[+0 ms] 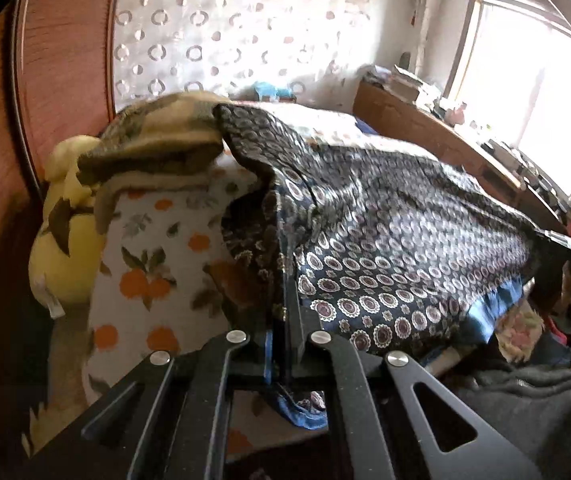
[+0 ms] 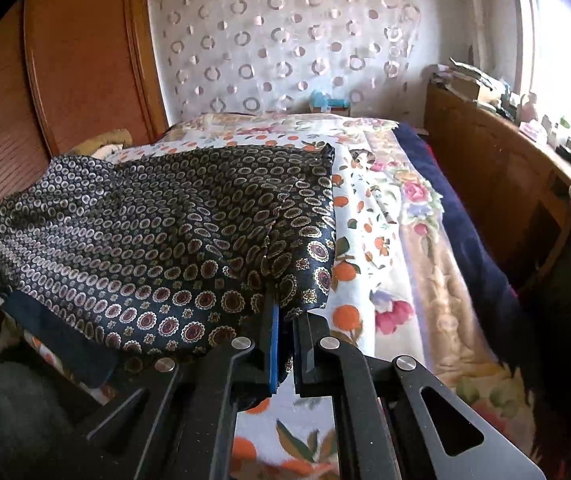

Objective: Fold small clothes

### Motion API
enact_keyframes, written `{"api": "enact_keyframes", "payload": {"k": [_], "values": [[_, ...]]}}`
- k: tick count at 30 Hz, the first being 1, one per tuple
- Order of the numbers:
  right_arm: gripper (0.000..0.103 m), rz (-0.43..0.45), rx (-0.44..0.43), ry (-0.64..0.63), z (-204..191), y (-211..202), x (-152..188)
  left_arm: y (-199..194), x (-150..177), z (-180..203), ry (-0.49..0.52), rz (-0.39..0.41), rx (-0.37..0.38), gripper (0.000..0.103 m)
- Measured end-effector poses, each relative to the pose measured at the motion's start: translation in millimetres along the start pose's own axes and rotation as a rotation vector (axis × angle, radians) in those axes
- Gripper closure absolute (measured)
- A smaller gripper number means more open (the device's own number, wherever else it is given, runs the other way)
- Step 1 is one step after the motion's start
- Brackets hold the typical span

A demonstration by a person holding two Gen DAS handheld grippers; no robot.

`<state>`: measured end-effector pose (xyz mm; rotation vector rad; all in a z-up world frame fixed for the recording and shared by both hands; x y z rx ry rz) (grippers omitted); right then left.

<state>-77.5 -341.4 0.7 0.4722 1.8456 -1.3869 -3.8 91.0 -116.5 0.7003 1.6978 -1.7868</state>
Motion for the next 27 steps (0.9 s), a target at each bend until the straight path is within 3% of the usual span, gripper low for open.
{"api": "enact_keyframes", "payload": {"k": [3,5,7,9,12,13,14,22,27], "values": [[0.098,-0.027,0.012,0.007,3,1,6,7,11,0,0.01,-0.029,-0.024,0.099],[0.098,-0.04,0.028,0.011,5,6,9,13,10,-6,-0.003,-0.032,-0.023,0.092],[0.091,-0.038,0.039,0.01,5,7,6,13,6,-10,-0.012,-0.024,-0.035,0.084],[0.086,-0.028,0.066,0.011,8,5,-2,7,-3,-15,-0.019,0.009,-0.041,0.063],[0.063,0.008,0.093,0.001,7,0,-19,-4,-18,-19,-0.028,0.056,-0.033,0.059],[0.047,0.028,0.11,-0.006,6,-2,-26,-4,-22,-22,-0.03,0.067,-0.044,0.059],[0.039,0.047,0.118,-0.013,3,-5,-31,-5,-30,-25,-0.028,0.086,-0.062,0.059],[0.032,0.08,0.054,-0.068,-39,31,-66,23,-82,-31,0.006,0.117,-0.116,0.059],[0.032,0.014,-0.013,-0.068,-58,78,-63,53,-105,-27,0.042,0.102,-0.118,0.059]]}}
Point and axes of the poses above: each gripper's, at about its wrist camera, not at the fingertips, and y roughly the way its jaws point, z to its right, x to its underside, the point moved 8 cm from there along y, roughly the way its jaws point, and after that the axes turned 10 degrees about -x, right-handed, at the moved point
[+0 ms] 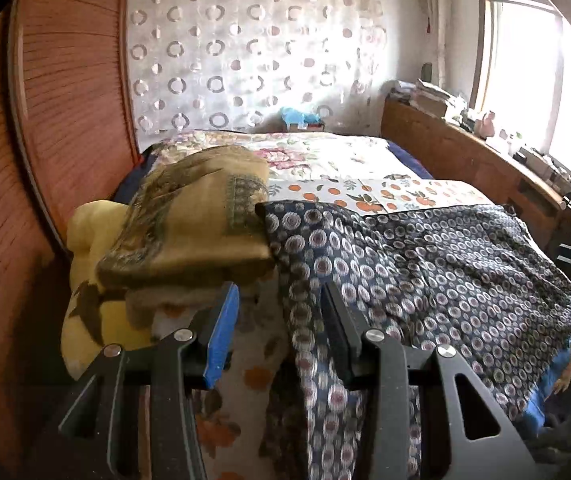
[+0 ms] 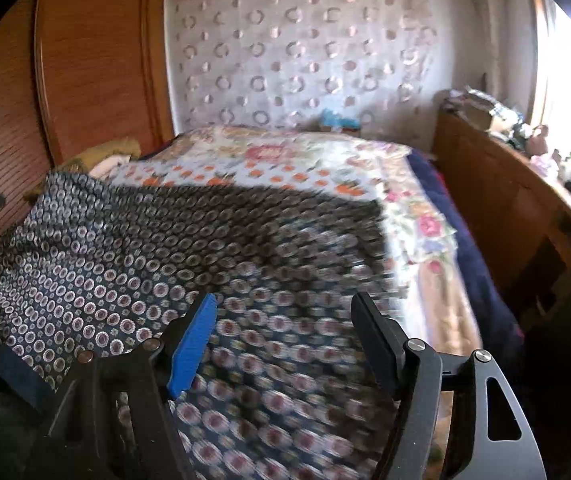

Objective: Fold small clothes

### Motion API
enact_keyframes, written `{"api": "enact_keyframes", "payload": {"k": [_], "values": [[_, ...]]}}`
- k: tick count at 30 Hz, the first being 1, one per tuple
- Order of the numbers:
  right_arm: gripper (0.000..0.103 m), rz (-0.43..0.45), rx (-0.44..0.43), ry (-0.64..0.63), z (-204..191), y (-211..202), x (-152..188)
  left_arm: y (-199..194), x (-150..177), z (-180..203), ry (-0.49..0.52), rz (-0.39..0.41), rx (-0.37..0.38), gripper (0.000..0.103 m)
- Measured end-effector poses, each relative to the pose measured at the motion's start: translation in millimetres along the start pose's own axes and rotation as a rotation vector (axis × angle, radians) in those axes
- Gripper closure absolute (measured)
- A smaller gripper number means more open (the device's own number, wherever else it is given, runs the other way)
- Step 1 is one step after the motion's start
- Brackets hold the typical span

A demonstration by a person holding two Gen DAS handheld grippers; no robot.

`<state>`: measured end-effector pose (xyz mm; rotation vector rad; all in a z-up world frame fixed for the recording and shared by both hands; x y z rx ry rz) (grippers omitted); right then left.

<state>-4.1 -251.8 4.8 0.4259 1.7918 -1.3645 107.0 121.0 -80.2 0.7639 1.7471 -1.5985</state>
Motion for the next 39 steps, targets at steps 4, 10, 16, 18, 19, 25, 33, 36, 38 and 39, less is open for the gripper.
{"api": "enact_keyframes", "payload": {"k": [4,10,16,18,19,25,33,36,38,39], "values": [[0.032,-0.06,-0.028,-0.007,-2,37,2,24,-12,6,0.02,-0.025,0.009,0.059],[0.032,-0.123,-0.016,-0.034,1,69,2,59,-17,3,-0.003,-0.087,0.024,0.059],[0.032,-0.165,-0.026,-0.027,0,89,2,75,-27,5,-0.003,-0.095,0.012,0.059],[0.032,-0.165,-0.029,-0.023,2,92,1,77,-29,3,-0.014,-0.097,0.018,0.06],[0.032,-0.164,-0.03,-0.023,2,89,0,76,-31,4,-0.012,-0.091,0.029,0.062],[0.031,-0.159,-0.03,-0.02,4,86,3,68,-43,13,0.038,-0.069,0.032,0.1],[0.032,-0.159,-0.032,-0.022,4,87,3,62,-78,6,0.048,-0.002,-0.048,0.101],[0.031,-0.159,-0.033,-0.022,5,87,3,70,-76,-2,0.037,-0.015,-0.086,0.101],[0.031,-0.159,-0.033,-0.023,5,88,3,73,-70,-5,0.039,-0.031,-0.104,0.101],[0.032,-0.159,-0.033,-0.022,5,87,3,73,-66,-6,0.038,-0.037,-0.11,0.101]]}}
Point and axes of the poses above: each gripper's, at about its wrist camera, not at the fingertips, and y roughly the way its jaws point, z to its right, x to its underside, the point moved 8 cm from there along y, roughly the way its jaws point, and after that the axes turned 10 degrees about -x, right-handed, at the moved point
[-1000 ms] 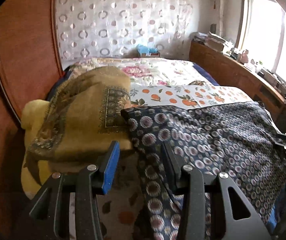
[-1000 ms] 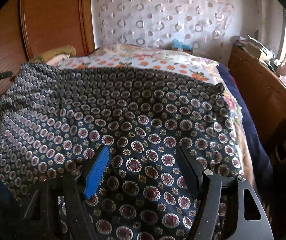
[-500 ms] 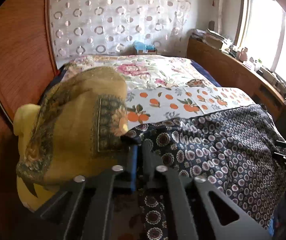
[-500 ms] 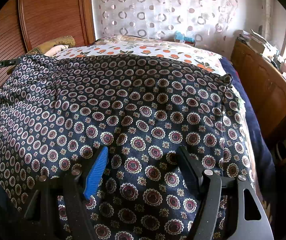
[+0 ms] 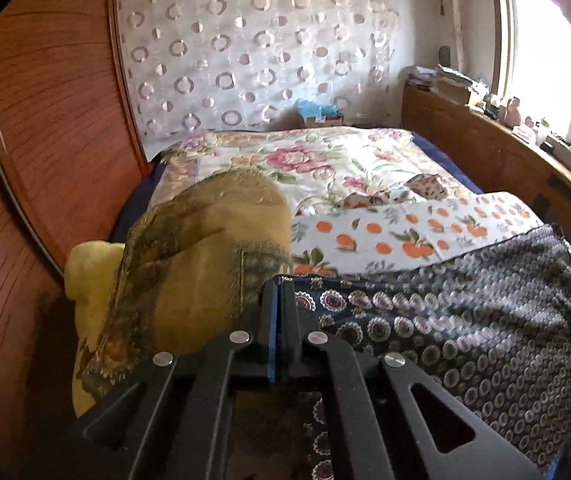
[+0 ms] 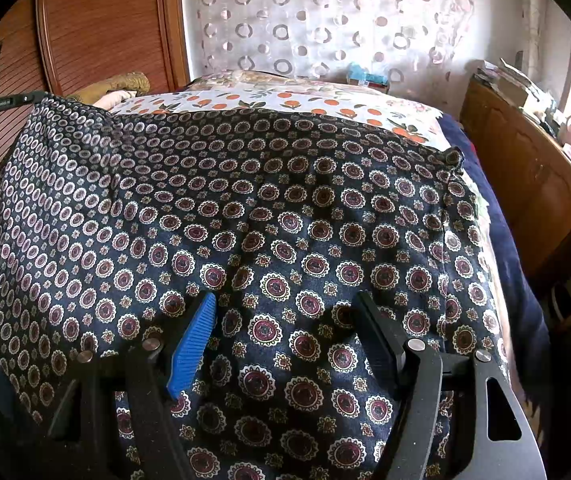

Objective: Fold small clothes

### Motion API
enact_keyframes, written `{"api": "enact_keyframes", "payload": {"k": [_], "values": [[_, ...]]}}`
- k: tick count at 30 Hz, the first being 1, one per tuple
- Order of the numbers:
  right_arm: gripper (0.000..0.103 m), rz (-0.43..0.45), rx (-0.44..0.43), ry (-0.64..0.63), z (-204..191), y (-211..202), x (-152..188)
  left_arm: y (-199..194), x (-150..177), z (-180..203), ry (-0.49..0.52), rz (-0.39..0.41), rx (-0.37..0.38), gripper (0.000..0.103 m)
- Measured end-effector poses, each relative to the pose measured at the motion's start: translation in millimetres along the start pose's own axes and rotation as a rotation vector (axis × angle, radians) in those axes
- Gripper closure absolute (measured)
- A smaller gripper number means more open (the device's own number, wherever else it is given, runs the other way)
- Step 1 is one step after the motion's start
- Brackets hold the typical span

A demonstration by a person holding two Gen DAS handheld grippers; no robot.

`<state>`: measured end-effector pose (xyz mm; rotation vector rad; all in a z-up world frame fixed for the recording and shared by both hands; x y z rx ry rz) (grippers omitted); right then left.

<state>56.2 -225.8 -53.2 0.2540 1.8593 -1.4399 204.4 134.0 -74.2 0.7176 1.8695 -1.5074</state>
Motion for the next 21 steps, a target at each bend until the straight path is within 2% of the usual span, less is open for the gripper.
{"api": "enact_keyframes", "payload": {"k": [4,5,6,8,9,16,21], "values": [[0.031,0.0,-0.001,0.0,0,1,0,-5,14,-7,-0.015,-0.016,0.014,0.1],[0.031,0.0,-0.001,0.0,0,1,0,-10,18,-8,-0.02,-0.011,0.026,0.094],[0.031,0.0,-0.001,0.0,0,0,0,-15,22,-9,-0.025,-0.003,0.037,0.077],[0.031,0.001,-0.001,0.001,0,1,0,-28,34,-10,-0.034,0.007,0.059,0.056],[0.031,0.001,-0.001,0.0,0,0,0,-33,40,-9,-0.036,0.009,0.068,0.051],[0.031,0.002,-0.001,0.001,-2,-2,3,-66,99,-7,-0.073,-0.015,0.087,0.049],[0.031,0.002,-0.002,0.001,-1,-2,3,-76,131,-3,-0.086,-0.052,0.103,0.049]]}}
Point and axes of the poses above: each gripper's, at about its wrist camera, not at the fingertips, and y roughly the way its jaws point, z to its right, x to its underside, the point moved 8 cm from there along y, roughly the way its jaws point, and after that the axes turned 10 degrees about -x, right-handed, at the moved point
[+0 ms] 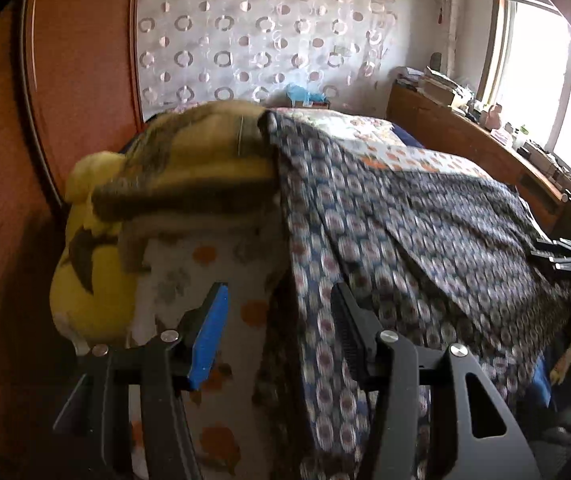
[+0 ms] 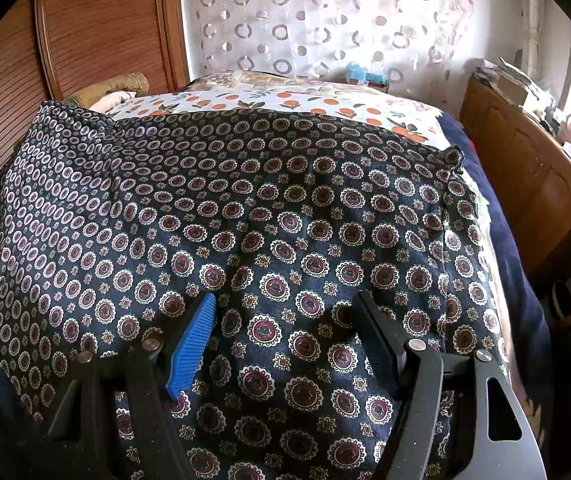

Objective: Fold small clothes

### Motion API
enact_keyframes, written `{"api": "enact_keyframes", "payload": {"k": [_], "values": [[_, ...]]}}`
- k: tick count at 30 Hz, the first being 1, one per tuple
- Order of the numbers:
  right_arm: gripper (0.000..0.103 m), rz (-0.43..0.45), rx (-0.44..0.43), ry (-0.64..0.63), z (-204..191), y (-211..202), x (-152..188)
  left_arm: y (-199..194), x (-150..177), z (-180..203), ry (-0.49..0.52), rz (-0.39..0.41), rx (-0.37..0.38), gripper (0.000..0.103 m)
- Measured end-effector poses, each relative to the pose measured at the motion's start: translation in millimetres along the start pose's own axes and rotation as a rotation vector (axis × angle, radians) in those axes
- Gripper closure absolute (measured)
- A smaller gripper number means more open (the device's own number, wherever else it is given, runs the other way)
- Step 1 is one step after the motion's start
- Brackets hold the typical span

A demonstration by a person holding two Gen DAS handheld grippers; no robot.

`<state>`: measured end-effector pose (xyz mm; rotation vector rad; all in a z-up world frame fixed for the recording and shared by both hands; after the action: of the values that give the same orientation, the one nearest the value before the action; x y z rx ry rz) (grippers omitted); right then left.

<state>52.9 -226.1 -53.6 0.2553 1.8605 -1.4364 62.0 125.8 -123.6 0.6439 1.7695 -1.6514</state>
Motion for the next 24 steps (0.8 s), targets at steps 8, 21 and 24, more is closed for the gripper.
{"api": "enact_keyframes", "payload": {"k": [8,21,24], "values": [[0.03,0.0,0.001,0.001,0,-1,1,-5,28,10,0.02,-0.034,-0.011,0.049],[0.029,0.0,-0.002,0.0,1,-1,2,5,48,9,-0.005,-0.099,0.048,0.075],[0.029,0.0,-0.003,0.0,1,-1,2,4,50,11,-0.026,-0.106,0.094,0.092]]}}
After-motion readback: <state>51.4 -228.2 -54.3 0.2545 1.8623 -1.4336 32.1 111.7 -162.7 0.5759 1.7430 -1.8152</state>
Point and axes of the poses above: each gripper's, at about its wrist camera, not at the fingertips, and y roughly the way its jaws point, z to its right, x to its underside, the point moved 8 cm from there along y, roughly the way its jaws point, and after that the axes turned 10 degrees about -x, right-handed, at the moved point
